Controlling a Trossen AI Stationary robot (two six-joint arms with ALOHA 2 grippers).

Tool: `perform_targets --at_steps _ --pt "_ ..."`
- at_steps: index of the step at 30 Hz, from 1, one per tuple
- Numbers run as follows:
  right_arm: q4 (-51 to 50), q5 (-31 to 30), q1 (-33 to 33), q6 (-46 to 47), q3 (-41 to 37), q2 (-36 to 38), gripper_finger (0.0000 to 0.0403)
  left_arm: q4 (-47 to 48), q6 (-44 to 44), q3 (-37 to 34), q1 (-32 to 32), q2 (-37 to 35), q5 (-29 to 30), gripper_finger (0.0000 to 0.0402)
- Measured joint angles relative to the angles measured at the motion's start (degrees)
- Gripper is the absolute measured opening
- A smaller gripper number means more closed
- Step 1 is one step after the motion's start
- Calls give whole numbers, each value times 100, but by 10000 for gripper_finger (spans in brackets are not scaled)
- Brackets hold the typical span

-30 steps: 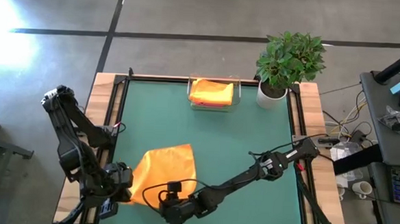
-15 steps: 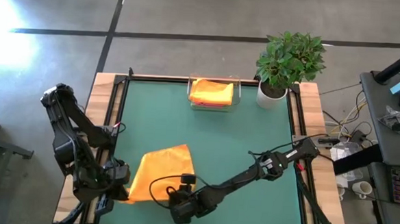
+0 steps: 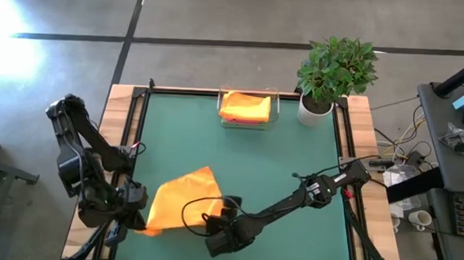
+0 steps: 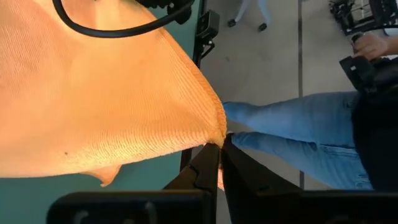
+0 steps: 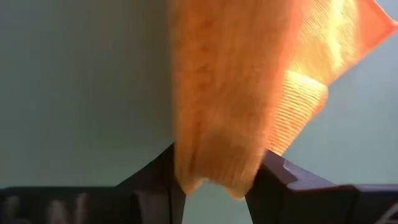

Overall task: Fold microfiber towels
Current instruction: Fold the orange towel

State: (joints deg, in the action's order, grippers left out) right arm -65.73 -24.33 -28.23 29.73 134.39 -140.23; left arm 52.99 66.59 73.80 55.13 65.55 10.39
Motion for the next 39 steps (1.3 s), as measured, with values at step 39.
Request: perform_targets --at_steps 39 --pt "-1475 -362 -247 29 0 899 9 44 -302 -18 -2 -152 -111 1"
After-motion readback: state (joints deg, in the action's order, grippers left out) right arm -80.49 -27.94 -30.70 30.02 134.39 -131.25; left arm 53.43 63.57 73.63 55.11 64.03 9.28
